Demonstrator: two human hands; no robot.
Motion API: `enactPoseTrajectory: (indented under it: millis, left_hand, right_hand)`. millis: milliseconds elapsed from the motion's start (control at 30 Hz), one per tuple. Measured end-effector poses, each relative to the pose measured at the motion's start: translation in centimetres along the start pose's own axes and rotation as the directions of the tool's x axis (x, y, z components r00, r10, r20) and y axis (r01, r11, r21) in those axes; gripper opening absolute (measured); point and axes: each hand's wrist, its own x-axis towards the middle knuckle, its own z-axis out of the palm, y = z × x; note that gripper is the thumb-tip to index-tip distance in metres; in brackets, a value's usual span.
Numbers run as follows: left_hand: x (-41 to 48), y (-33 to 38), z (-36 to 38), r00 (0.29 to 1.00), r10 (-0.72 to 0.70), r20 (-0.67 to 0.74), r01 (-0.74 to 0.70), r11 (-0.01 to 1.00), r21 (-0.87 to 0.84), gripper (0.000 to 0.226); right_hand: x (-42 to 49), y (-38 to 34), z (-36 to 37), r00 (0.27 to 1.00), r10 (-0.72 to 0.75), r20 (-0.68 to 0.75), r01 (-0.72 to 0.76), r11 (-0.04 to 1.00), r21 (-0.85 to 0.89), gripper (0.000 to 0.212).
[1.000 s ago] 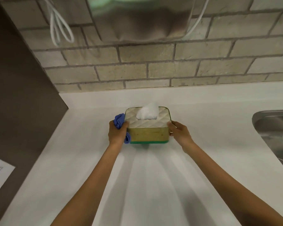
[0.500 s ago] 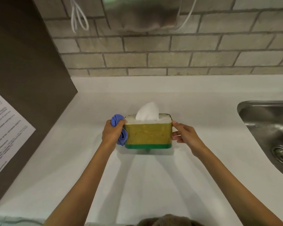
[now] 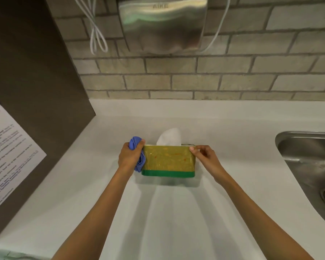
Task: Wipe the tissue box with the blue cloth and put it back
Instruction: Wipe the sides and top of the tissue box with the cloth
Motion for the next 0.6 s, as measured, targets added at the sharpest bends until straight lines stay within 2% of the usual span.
enactPoseTrajectory:
  millis: [100, 167, 333, 433, 500, 600]
  left_hand:
    - [0.4, 0.1, 0.3, 1.0, 0.013, -0.004, -0.013, 1.0, 0.002, 0.033]
    - [0.7, 0.1, 0.5, 1.0, 0.027, -0.008, -0.027, 1.0, 0.016, 0.033]
    - [1.0, -0.2, 1.0, 0.997, 0.059, -0.045, -0.057, 0.997, 0.047, 0.033]
    - [0.6, -1.2, 1.5, 0.988, 0.102, -0.113, -0.1, 0.995, 0.024, 0.036]
    - [-0.7, -1.9, 1.8, 0.97, 0.177, -0.166, -0.182, 0.983, -0.017, 0.038]
    - [-2.4, -2.7, 2.6, 0.924, 0.299, -0.24, -0.304, 0.952, 0.013, 0.038]
  right_hand:
    - [1.5, -0.3, -0.5, 0.988, 0.05, 0.147, -0.06, 0.996, 0.065, 0.081]
    - [2.6, -0.3, -0.5, 0.973, 0.078, 0.216, -0.106, 0.987, 0.123, 0.086]
    - [5.0, 0.0, -0.3, 0.946, 0.084, 0.314, -0.161, 0.961, 0.227, 0.085]
    - [6.3, 1.1, 0.3, 0.924, 0.106, 0.367, -0.193, 0.958, 0.21, 0.069]
    - [6.1, 1.5, 0.4, 0.923, 0.11, 0.37, -0.202, 0.955, 0.22, 0.062]
    - [5.9, 1.3, 0.2, 0.924, 0.092, 0.372, -0.188, 0.955, 0.23, 0.067]
